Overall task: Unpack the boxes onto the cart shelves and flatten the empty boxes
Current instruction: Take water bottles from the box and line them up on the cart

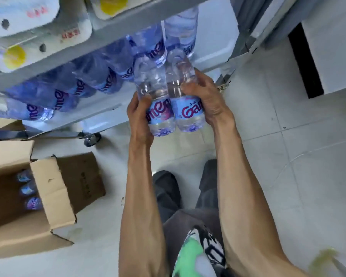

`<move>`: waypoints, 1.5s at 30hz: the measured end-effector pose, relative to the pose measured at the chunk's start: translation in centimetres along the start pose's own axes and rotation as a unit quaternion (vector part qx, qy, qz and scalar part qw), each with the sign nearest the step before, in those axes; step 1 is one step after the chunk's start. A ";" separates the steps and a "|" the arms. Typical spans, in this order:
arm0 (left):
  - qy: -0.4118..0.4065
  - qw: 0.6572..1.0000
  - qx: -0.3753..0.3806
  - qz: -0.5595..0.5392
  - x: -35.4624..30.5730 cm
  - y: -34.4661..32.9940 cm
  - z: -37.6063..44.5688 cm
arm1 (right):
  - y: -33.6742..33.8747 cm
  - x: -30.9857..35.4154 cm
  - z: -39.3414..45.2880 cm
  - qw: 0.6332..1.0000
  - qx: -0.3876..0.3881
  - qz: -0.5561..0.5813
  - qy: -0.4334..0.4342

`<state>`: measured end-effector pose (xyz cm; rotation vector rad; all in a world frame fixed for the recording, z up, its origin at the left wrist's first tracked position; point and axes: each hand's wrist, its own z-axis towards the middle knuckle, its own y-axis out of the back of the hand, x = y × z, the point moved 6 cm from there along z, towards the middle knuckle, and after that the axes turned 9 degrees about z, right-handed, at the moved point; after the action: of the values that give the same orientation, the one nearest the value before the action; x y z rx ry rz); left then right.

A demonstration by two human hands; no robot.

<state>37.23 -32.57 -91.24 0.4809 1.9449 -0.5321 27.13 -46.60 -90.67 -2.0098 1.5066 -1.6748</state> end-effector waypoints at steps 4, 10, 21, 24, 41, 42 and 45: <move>-0.030 1.000 0.004 0.003 2.3 -1.6 -1.1 | 3.3 -0.5 -1.2 0.999 0.015 -0.025 0.029; -0.058 0.997 0.026 0.037 7.3 -3.3 -4.0 | 7.5 -2.6 -5.5 0.997 0.012 -0.040 0.063; -0.123 0.984 -0.118 0.043 4.1 -3.2 -8.8 | 6.6 -0.9 -11.9 0.952 -0.160 -0.206 0.159; -0.147 0.976 -0.157 0.044 1.6 -3.6 -8.4 | 4.4 0.5 -11.7 0.920 -0.183 -0.275 0.209; -0.221 0.936 -0.244 0.127 -3.8 -2.1 -2.4 | -3.0 5.2 -4.4 0.858 -0.213 -0.291 0.366; -0.223 0.936 -0.242 0.122 -3.8 -2.1 -2.3 | -3.3 5.3 -4.0 0.856 -0.214 -0.294 0.368; -0.231 0.937 -0.241 0.105 -3.7 -2.0 -2.3 | -4.2 5.7 -2.6 0.849 -0.210 -0.322 0.363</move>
<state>35.92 -33.32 -86.63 0.2167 1.4750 -0.0113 26.95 -47.43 -83.15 -2.4374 1.5798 -2.8483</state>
